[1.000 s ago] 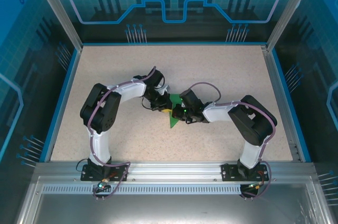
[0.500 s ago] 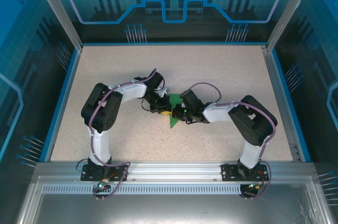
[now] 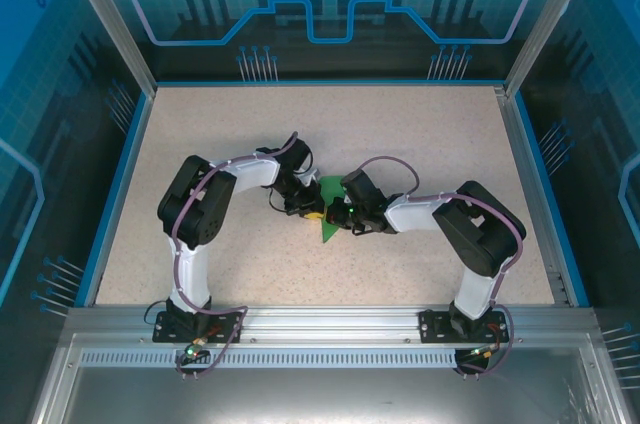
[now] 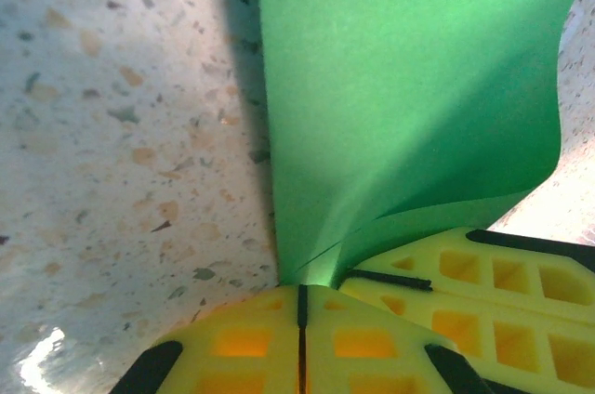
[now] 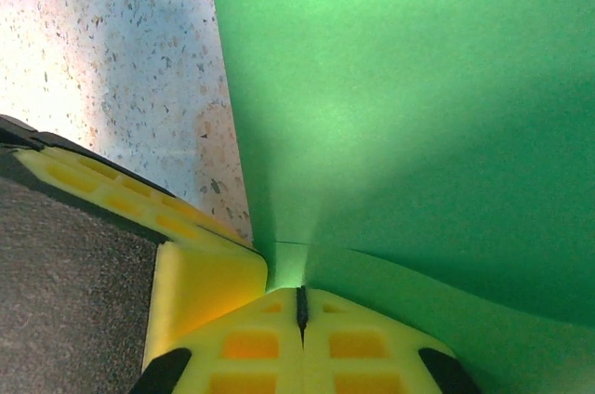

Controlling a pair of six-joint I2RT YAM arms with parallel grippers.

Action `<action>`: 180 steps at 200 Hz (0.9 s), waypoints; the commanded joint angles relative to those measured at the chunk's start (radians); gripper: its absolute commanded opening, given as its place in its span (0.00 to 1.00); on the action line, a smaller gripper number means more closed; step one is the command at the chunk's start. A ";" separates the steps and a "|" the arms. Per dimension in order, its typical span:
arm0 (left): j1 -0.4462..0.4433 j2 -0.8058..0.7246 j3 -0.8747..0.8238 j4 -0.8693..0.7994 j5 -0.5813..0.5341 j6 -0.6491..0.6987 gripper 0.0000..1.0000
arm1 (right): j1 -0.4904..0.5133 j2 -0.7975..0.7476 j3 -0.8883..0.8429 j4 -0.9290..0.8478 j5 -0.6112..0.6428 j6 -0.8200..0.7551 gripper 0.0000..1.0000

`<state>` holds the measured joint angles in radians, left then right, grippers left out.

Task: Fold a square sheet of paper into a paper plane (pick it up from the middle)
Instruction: Third fold the triangle at the center of the table.

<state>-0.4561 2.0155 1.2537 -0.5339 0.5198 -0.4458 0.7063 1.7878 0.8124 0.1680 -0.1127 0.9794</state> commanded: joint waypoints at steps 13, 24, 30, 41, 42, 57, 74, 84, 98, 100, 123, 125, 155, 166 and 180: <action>-0.009 0.044 0.020 -0.025 -0.066 0.011 0.08 | 0.008 -0.015 -0.027 -0.087 0.001 -0.002 0.00; -0.010 0.047 0.022 -0.036 -0.085 0.019 0.08 | 0.008 -0.020 -0.027 -0.088 0.002 -0.002 0.00; -0.010 0.049 0.023 -0.043 -0.097 0.024 0.09 | 0.008 -0.024 -0.030 -0.088 0.004 -0.002 0.00; -0.009 0.051 0.026 -0.053 -0.118 0.033 0.09 | 0.008 -0.035 -0.031 -0.087 0.008 -0.001 0.00; -0.010 0.052 0.026 -0.054 -0.120 0.033 0.08 | 0.008 -0.036 -0.031 -0.088 0.008 -0.001 0.00; -0.012 0.058 0.029 -0.066 -0.143 0.041 0.08 | 0.008 -0.054 -0.033 -0.087 0.014 0.000 0.00; -0.011 0.063 0.031 -0.070 -0.156 0.045 0.09 | 0.008 -0.081 -0.049 -0.064 0.016 0.004 0.03; -0.013 0.066 0.032 -0.072 -0.159 0.046 0.08 | 0.008 -0.102 -0.063 -0.048 0.019 0.010 0.05; -0.015 0.070 0.033 -0.074 -0.162 0.048 0.09 | 0.007 -0.138 -0.084 -0.033 0.033 0.011 0.07; -0.015 0.070 0.033 -0.074 -0.162 0.048 0.09 | 0.008 -0.141 -0.085 -0.033 0.034 0.011 0.07; -0.018 0.074 0.035 -0.076 -0.170 0.050 0.09 | 0.008 -0.189 -0.110 -0.023 0.053 0.015 0.08; -0.018 0.075 0.035 -0.076 -0.169 0.049 0.09 | 0.008 -0.190 -0.111 -0.020 0.053 0.015 0.08; -0.022 0.078 0.041 -0.083 -0.172 0.056 0.09 | 0.008 -0.183 -0.105 0.016 0.050 0.028 0.07; -0.023 0.078 0.043 -0.087 -0.175 0.062 0.09 | 0.008 -0.167 -0.086 0.010 0.053 0.024 0.07; -0.025 0.078 0.046 -0.092 -0.179 0.072 0.08 | 0.004 -0.140 -0.062 -0.009 0.054 0.018 0.06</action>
<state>-0.4744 2.0354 1.3018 -0.5922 0.4652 -0.4103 0.7063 1.6108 0.7147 0.1581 -0.0792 0.9947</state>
